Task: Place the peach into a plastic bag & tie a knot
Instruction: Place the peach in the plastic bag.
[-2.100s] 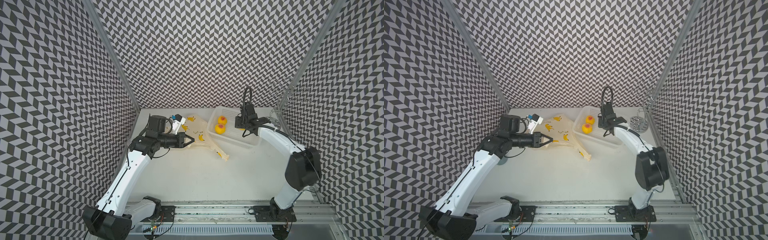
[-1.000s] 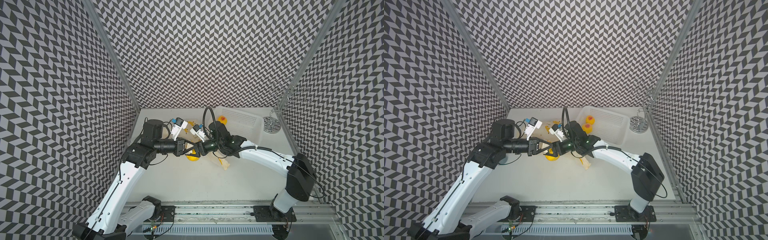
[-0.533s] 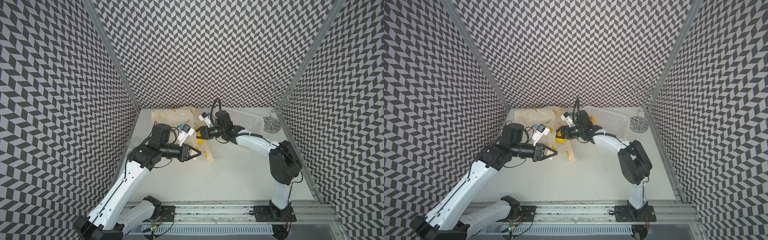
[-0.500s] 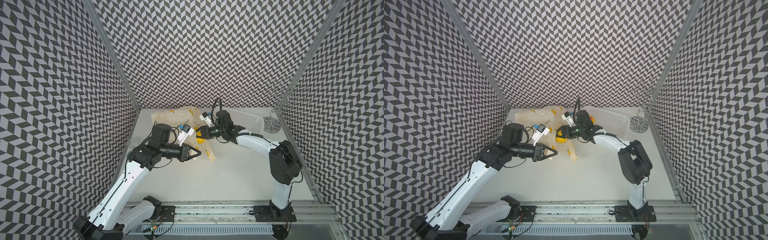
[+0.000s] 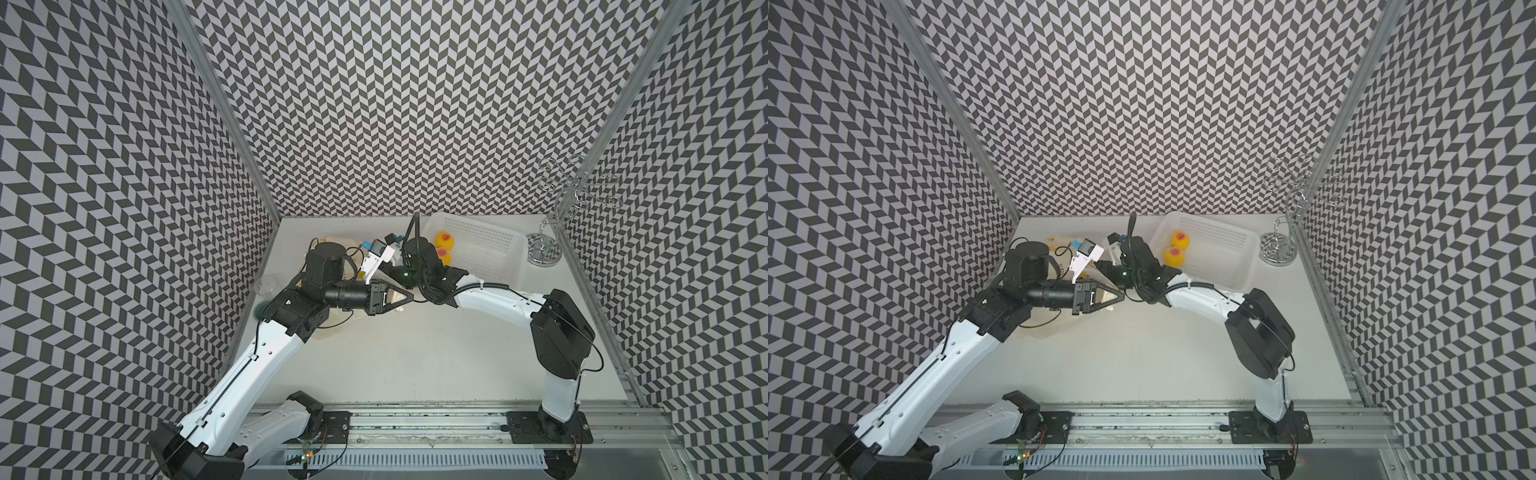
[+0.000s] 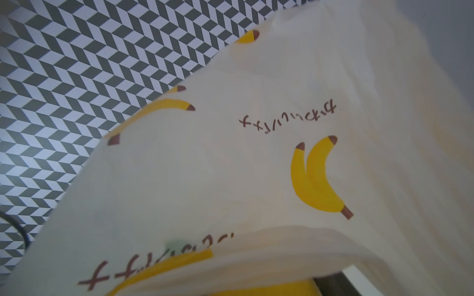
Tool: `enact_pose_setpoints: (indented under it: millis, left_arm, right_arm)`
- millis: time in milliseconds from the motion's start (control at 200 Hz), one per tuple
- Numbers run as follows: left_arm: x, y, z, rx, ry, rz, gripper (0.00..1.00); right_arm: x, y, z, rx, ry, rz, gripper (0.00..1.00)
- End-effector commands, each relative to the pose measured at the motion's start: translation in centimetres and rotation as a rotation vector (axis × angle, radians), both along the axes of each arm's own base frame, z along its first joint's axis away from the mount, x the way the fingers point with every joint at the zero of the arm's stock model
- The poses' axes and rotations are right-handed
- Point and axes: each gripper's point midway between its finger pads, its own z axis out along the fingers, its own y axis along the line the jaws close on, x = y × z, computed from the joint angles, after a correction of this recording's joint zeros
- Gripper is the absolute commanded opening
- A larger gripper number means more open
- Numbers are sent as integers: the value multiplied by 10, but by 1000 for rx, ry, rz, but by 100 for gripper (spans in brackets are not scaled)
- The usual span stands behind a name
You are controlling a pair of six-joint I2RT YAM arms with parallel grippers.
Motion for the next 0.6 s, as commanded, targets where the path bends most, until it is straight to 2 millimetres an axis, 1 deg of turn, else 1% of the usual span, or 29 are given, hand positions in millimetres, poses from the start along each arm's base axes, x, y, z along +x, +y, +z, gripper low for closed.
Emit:
enact_pose_setpoints:
  millis: [0, 105, 190, 235, 290, 325, 381, 446, 461, 466, 476, 516, 556, 596]
  left_arm:
    - [9, -5, 5, -25, -33, 2, 0]
    - [14, -5, -1, -14, -35, 13, 0]
    - [14, -8, -3, -33, -24, 2, 0]
    - [13, -9, -2, -49, -24, -6, 0]
    - [10, -10, 1, -71, -26, -20, 0]
    - [8, -11, 3, -84, -27, -35, 0]
    - [1, -12, 11, -105, -46, -61, 0]
    - [-5, -11, 22, -124, -78, -74, 0]
    - [-7, -10, 25, -127, -86, -74, 0]
    - [-8, -9, 26, -128, -89, -76, 0]
    - [-8, -9, 27, -129, -94, -77, 0]
    - [-11, -7, 31, -133, -112, -77, 0]
    - [-14, -5, 31, -132, -118, -76, 0]
    - [-15, -4, 28, -124, -117, -73, 0]
  right_arm:
    - [0, 0, -7, 17, -9, 32, 33]
    - [-32, 5, -5, 24, -11, 229, 32]
    - [-62, 5, 3, 86, 14, 355, 30]
    - [-72, 6, 6, 121, 25, 390, 30]
    - [-77, 12, 5, 151, 48, 400, 30]
    - [-75, 16, 2, 161, 64, 405, 30]
    - [-65, 26, -10, 145, 63, 395, 30]
    - [-41, 31, -38, 33, 45, 322, 31]
    - [-35, 32, -44, 7, 35, 304, 32]
    - [-32, 31, -51, -17, 37, 292, 33]
    - [-30, 31, -52, -25, 32, 285, 34]
    - [-18, 28, -68, -105, 13, 234, 39]
    - [-13, 25, -73, -137, 0, 210, 43]
    - [-10, 22, -72, -153, -18, 192, 54]
